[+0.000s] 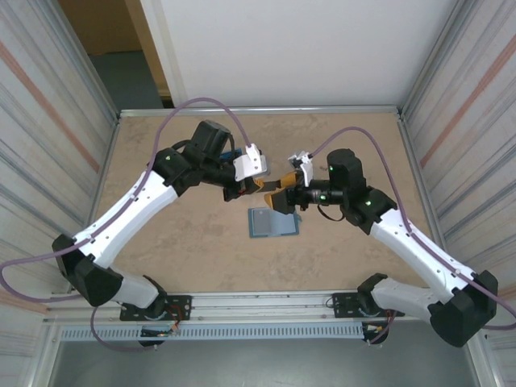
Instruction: Take the credit cards out of the card holder
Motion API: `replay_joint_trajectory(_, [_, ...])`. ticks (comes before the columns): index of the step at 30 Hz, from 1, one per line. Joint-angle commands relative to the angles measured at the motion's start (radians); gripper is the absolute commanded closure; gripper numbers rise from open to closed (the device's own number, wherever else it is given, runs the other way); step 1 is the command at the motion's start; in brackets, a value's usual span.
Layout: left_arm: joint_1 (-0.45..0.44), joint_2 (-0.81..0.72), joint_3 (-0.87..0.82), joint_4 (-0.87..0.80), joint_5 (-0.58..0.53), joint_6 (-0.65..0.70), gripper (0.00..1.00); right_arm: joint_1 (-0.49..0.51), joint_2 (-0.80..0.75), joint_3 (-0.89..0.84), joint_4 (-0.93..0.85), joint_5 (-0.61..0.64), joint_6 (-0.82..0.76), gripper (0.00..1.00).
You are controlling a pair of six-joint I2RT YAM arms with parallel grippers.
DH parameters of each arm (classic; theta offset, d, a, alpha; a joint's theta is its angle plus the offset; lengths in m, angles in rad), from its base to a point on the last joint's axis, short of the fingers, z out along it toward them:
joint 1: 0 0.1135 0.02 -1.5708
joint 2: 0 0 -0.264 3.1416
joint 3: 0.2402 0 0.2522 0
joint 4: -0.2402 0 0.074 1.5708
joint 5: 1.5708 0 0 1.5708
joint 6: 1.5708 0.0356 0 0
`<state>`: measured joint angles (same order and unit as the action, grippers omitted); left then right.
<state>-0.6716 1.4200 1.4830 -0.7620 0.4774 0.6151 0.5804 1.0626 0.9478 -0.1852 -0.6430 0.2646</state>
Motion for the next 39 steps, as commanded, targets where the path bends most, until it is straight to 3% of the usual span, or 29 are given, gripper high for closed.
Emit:
replay_joint_trajectory(1, [0.055, -0.033, -0.070, 0.122, -0.090, -0.029, 1.00, -0.043, -0.065, 0.007, -0.027, 0.098, 0.041, 0.11])
replay_joint_trajectory(3, [0.092, -0.037, -0.116, 0.195, -0.099, -0.040, 1.00, -0.066, -0.099, -0.004, -0.041, 0.143, 0.055, 0.00])
replay_joint_trajectory(9, [0.172, 0.033, -0.197, 0.340, -0.156, 0.016, 1.00, -0.115, -0.150, -0.016, -0.097, 0.299, 0.111, 0.01])
replay_joint_trajectory(17, [0.246, 0.190, -0.221, 0.472, -0.109, 0.120, 1.00, -0.175, -0.166, -0.059, -0.078, 0.342, 0.182, 0.01])
replay_joint_trajectory(28, [0.316, 0.338, -0.182, 0.485, 0.029, 0.142, 1.00, -0.175, -0.159, -0.103, -0.092, 0.462, 0.197, 0.01])
replay_joint_trajectory(39, [0.335, 0.454, -0.116, 0.449, 0.043, 0.196, 1.00, -0.175, -0.139, -0.095, -0.100, 0.477, 0.217, 0.01])
